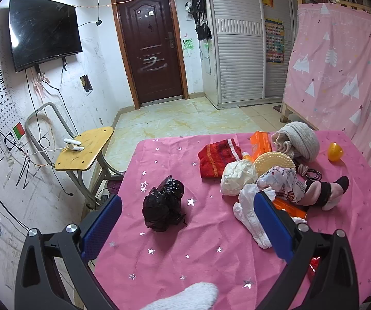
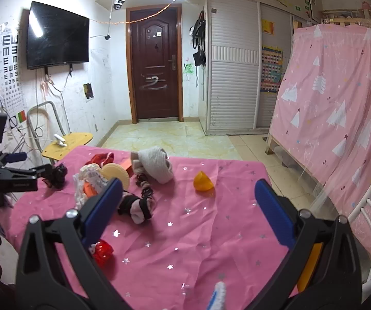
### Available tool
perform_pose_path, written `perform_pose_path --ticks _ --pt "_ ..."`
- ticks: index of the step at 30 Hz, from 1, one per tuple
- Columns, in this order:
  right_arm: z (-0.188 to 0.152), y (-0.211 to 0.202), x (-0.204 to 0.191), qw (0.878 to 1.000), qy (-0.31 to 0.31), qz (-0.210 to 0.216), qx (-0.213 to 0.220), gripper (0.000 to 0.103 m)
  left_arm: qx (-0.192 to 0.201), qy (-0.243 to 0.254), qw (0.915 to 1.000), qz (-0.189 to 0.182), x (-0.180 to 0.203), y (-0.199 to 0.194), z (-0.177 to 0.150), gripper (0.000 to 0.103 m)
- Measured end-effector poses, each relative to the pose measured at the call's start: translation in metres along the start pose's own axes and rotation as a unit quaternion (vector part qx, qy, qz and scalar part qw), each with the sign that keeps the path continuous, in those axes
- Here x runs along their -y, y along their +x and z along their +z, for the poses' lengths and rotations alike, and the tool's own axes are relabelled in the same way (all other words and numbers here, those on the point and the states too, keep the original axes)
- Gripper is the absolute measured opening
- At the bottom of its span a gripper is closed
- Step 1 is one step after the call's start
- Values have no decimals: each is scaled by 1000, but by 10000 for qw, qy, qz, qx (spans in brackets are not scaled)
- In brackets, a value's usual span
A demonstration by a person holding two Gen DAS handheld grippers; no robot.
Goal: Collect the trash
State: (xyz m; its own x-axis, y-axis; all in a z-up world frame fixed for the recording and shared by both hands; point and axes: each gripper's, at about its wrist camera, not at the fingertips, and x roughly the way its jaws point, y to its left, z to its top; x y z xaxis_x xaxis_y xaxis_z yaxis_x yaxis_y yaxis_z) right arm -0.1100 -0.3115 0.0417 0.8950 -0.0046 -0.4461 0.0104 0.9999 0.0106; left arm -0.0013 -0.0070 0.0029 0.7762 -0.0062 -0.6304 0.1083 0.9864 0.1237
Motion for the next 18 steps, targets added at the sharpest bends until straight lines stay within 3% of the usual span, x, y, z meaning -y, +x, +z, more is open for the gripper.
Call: perform_pose_path --ticks 18 --pt "1 -3 1 10000 55 14 -38 99 -31 -28 10000 -11 0 -1 -2 94"
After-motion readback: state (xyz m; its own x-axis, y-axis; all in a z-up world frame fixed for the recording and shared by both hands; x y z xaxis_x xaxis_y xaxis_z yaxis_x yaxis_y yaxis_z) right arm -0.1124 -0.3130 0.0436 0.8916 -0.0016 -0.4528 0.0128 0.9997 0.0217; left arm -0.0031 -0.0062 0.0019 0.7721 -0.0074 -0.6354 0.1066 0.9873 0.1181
